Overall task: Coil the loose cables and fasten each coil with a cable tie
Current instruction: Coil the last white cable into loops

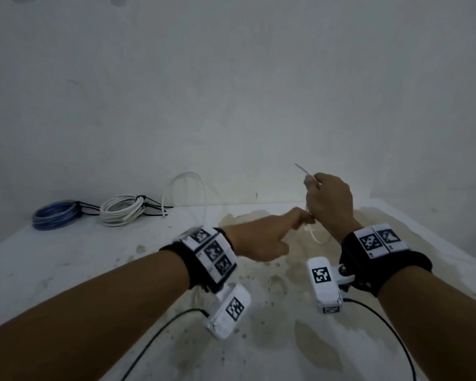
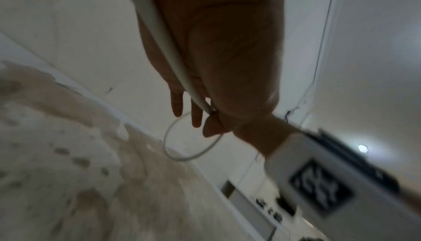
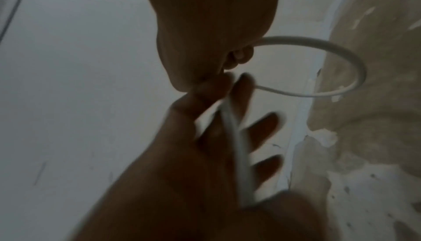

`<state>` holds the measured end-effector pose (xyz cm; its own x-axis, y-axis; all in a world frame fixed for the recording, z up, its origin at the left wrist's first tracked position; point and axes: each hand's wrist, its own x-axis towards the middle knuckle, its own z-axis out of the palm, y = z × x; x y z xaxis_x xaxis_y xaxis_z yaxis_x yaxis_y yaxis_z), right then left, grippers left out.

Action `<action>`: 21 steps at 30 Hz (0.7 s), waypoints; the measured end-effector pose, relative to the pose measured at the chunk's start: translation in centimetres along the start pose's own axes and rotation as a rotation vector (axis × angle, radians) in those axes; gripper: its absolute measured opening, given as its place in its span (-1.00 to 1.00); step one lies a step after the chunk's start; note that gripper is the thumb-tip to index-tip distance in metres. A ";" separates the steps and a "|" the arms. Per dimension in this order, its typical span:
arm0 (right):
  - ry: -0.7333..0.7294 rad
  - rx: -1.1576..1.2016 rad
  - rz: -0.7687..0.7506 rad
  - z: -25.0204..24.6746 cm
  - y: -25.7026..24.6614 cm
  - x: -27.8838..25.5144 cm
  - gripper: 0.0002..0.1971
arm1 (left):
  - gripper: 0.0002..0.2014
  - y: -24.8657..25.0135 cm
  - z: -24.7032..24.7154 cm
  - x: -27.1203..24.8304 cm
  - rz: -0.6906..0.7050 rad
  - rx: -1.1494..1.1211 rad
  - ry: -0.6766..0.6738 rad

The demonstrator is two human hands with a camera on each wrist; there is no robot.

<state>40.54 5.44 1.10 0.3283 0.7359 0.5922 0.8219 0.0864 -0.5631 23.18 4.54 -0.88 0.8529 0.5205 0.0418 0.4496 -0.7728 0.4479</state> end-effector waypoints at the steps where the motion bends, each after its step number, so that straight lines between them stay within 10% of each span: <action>1: -0.017 0.014 -0.057 -0.2 -0.6 0.1 -0.60 | -0.29 0.6 1.3 0.4 0.022 0.032 0.003; 8: 0.106 -0.186 -0.217 -5.1 -1.9 1.0 -0.62 | -0.73 4.2 8.2 1.1 0.099 0.551 -0.157; 13: -0.206 -0.332 -0.153 -6.2 -0.5 0.7 -0.56 | -0.74 2.3 8.0 1.0 0.195 0.473 -0.012; 21: -0.947 -0.051 -0.137 -1.4 -3.4 -3.5 -0.41 | -0.72 -2.0 0.0 -4.6 -0.129 0.562 0.400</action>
<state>37.27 1.61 1.76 -0.2667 0.9609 -0.0738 0.8519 0.1993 -0.4842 18.32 3.72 -1.95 0.6686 0.6312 0.3931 0.7019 -0.7102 -0.0536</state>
